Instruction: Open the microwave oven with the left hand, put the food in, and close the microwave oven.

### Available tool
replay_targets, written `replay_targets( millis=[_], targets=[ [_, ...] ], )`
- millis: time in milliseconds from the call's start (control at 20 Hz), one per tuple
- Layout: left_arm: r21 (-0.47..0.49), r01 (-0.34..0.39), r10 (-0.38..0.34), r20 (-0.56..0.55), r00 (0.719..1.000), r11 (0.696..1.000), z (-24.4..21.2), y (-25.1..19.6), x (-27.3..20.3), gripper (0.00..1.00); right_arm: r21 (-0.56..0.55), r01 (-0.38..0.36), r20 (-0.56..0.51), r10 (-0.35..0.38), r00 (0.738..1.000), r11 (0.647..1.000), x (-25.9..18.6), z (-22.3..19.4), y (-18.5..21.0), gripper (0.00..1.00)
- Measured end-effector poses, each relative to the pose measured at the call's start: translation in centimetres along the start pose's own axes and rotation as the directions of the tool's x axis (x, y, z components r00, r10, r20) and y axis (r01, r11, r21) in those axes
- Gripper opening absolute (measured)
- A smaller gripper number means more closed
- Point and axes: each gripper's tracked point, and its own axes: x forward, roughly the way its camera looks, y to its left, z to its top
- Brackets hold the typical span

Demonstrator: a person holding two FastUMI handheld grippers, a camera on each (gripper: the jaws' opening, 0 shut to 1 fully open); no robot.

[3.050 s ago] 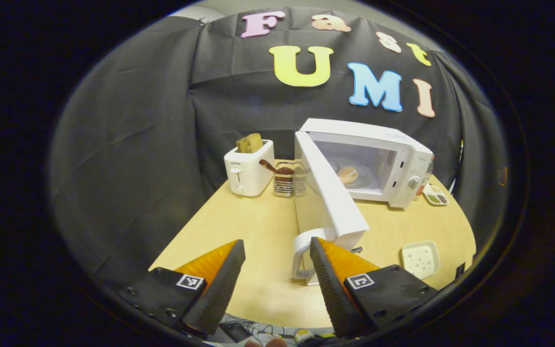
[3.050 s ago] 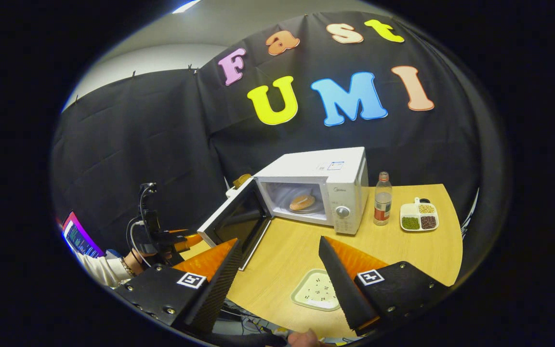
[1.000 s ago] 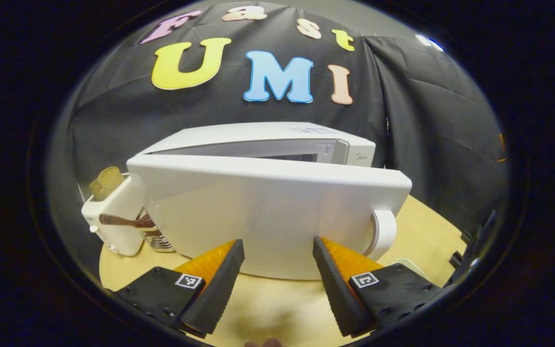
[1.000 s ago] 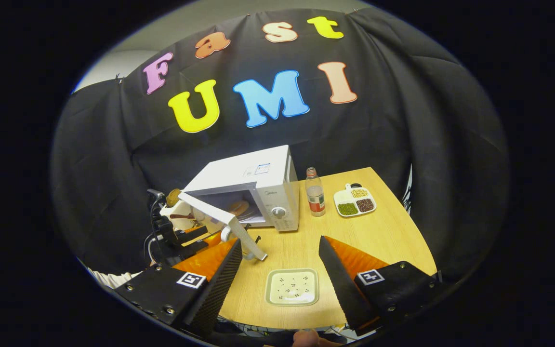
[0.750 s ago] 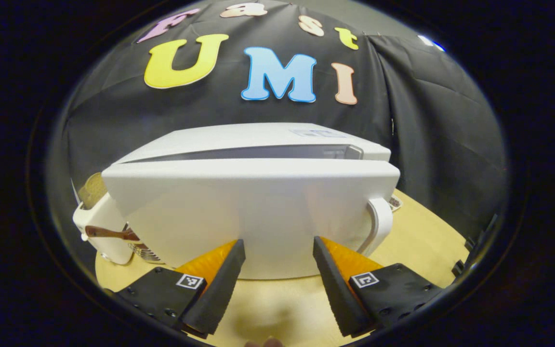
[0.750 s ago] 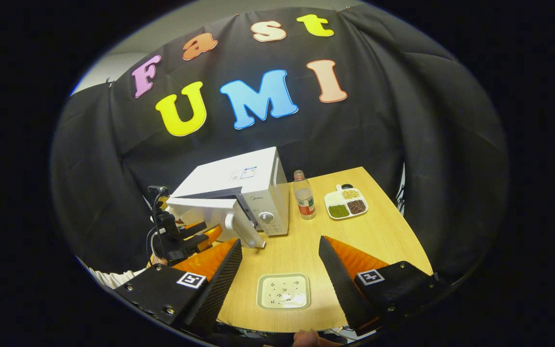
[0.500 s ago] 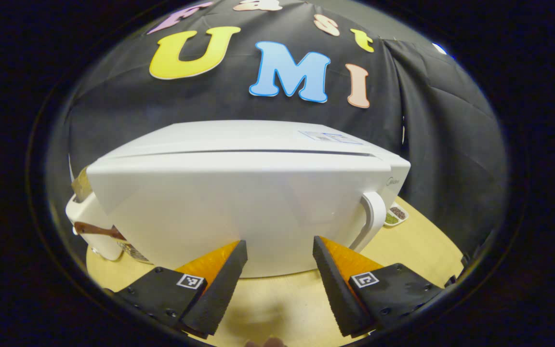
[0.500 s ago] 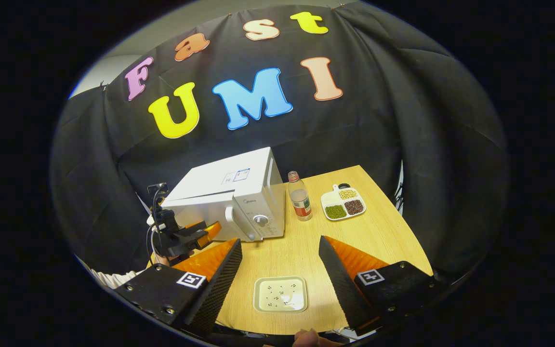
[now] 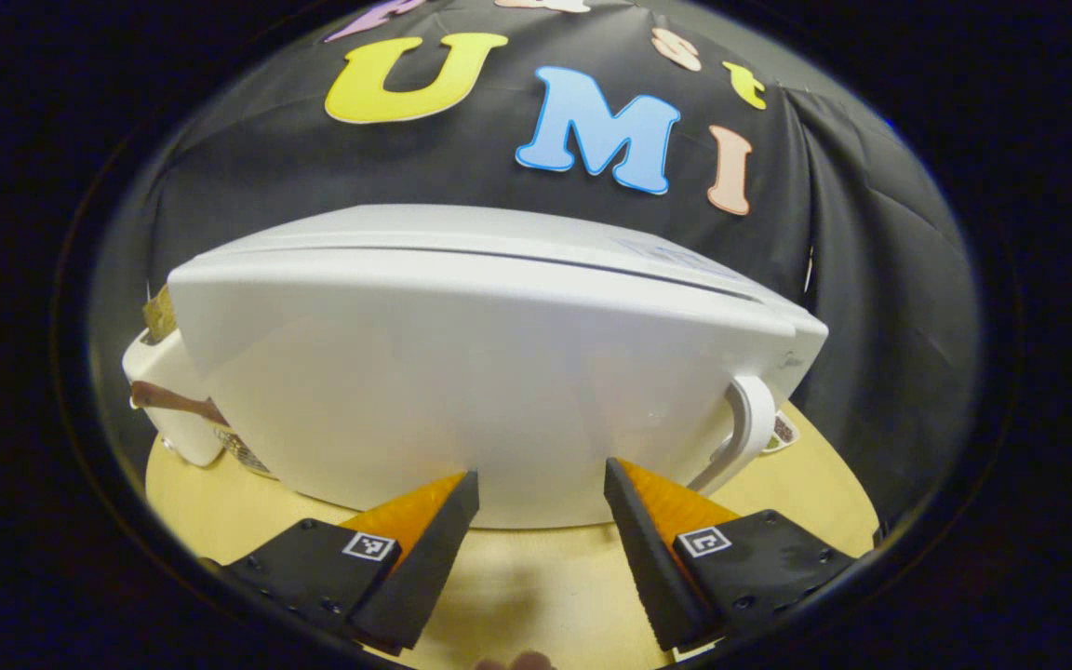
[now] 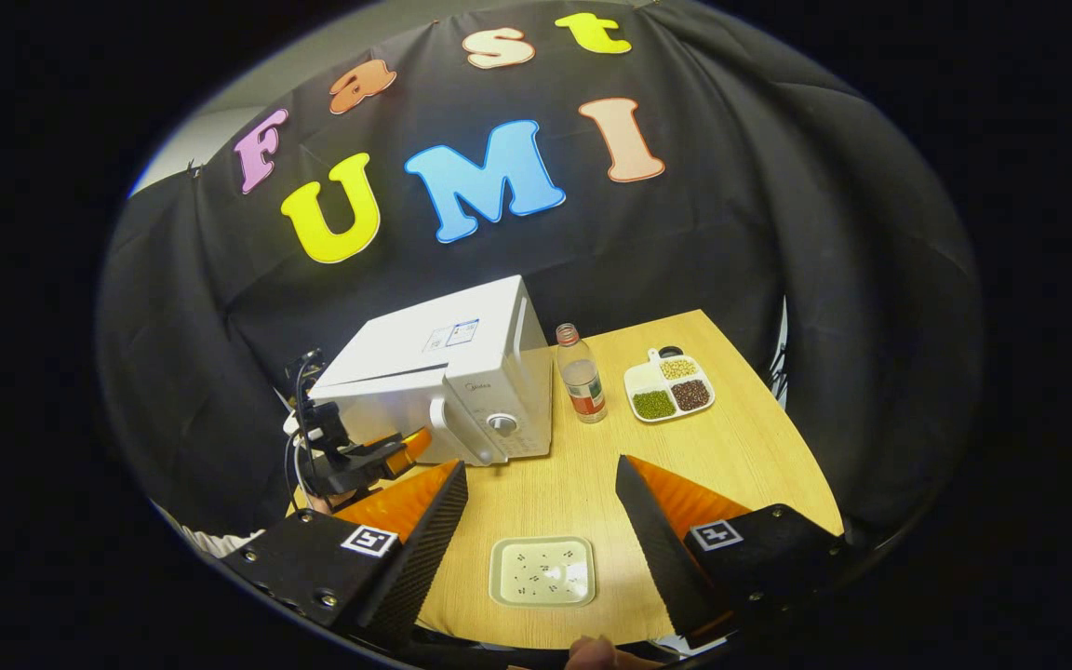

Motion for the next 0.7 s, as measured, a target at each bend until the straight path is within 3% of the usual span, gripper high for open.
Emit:
replay_targets(
  millis=[350,500,600,700],
  targets=[
    [-0.071,0.015,-0.02,-0.07,0.997,0.997,-0.8,-0.6,1.2,0.95,0.012,-0.013,-0.01,0.013,1.0,1.0,-0.6,-1.0,0.9,0.98],
    [-0.067,0.072,-0.078,-0.096,0.992,0.995,-2.4,-1.3,0.8,0.96,0.011,-0.006,0.012,0.006,1.0,1.0,-1.5,-0.8,0.6,0.98],
    [-0.102,0.074,-0.091,-0.171,0.981,0.992,-5.5,-1.5,-1.0,0.98,0.018,-0.01,0.039,0.01,0.999,1.0,-2.2,-0.1,0.6,0.98],
    [-0.111,0.063,-0.081,-0.163,0.983,0.992,-6.7,-1.4,-4.4,1.0,0.007,-0.016,0.071,0.015,0.997,1.0,-2.8,0.9,0.3,0.98]
  ],
)
